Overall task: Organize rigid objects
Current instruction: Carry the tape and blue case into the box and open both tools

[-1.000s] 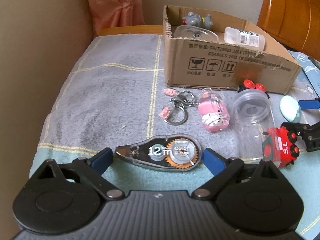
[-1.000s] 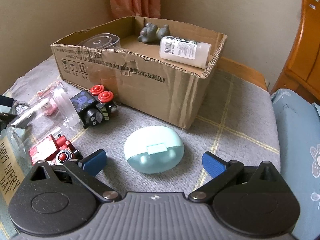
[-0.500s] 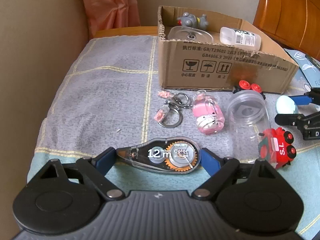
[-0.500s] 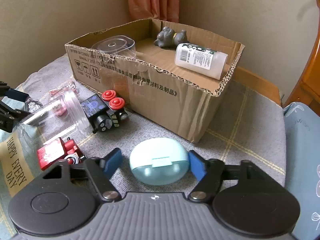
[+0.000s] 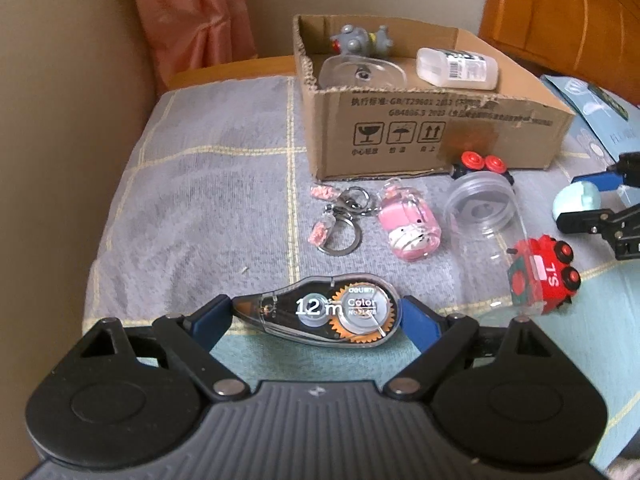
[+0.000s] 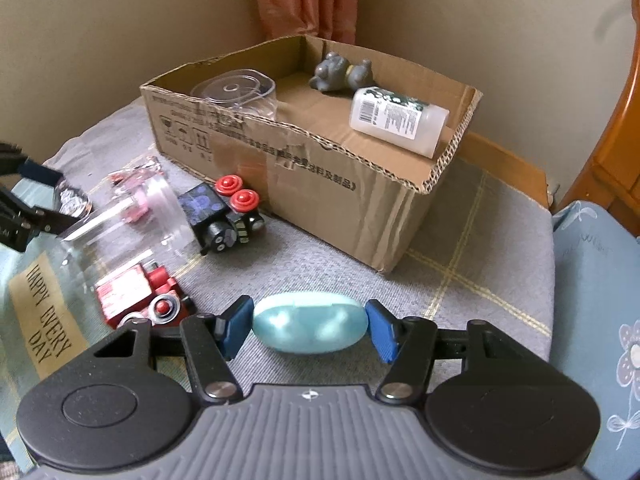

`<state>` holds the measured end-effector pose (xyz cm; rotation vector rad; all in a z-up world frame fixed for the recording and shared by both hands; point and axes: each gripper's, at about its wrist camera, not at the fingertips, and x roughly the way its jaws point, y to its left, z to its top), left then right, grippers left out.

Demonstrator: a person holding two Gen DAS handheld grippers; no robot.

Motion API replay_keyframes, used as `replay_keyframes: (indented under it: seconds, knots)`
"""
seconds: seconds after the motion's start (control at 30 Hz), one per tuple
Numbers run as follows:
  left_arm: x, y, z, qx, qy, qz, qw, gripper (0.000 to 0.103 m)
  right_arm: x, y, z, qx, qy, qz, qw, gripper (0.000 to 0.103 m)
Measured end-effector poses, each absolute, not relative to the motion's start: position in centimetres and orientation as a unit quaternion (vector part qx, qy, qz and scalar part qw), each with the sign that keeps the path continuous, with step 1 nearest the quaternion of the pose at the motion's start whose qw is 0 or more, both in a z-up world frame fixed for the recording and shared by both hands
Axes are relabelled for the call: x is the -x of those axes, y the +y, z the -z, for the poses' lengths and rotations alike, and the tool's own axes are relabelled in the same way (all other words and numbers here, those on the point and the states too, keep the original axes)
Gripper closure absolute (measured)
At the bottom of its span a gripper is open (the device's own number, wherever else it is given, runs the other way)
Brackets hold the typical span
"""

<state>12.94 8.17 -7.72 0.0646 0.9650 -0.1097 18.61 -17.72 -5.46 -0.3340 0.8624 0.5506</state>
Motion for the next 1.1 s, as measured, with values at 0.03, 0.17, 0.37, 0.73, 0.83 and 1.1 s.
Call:
replay_keyframes:
  seconds: [0.03, 0.17, 0.37, 0.73, 0.83, 1.1]
  knots:
    - [-12.9, 8.2, 7.5, -0.034, 0.464, 0.056, 0.883, 0.014, -18.5, -17.7, 5.3, 0.163, 0.412, -0.264, 0.857, 0.037]
    - [-12.8, 8.2, 6.3, -0.058, 0.463, 0.068, 0.882, 0.014, -17.8, -17.7, 4.4, 0.175, 0.409, -0.270, 0.854, 0.037]
    - [-13.2, 8.0, 3.8, -0.078, 0.457, 0.093, 0.881, 0.014, -17.7, -18.3, 2.0, 0.163, 0.399, -0.284, 0.857, 0.037]
    - [-16.9, 6.6, -1.9, -0.085, 0.426, 0.154, 0.888, 0.014, -21.0, -17.7, -3.6, 0.144, 0.346, -0.285, 0.882, 0.037]
    - [-19.0, 5.8, -2.9, -0.095, 0.414, 0.157, 0.891, 0.014, -22.8, -17.0, -4.2, 0.136, 0.344, -0.279, 0.886, 0.037]
    - [-24.5, 4.3, -4.3, -0.107, 0.408, 0.144, 0.895, 0.014, -26.9, -15.4, -4.2, 0.111, 0.359, -0.257, 0.890, 0.037]
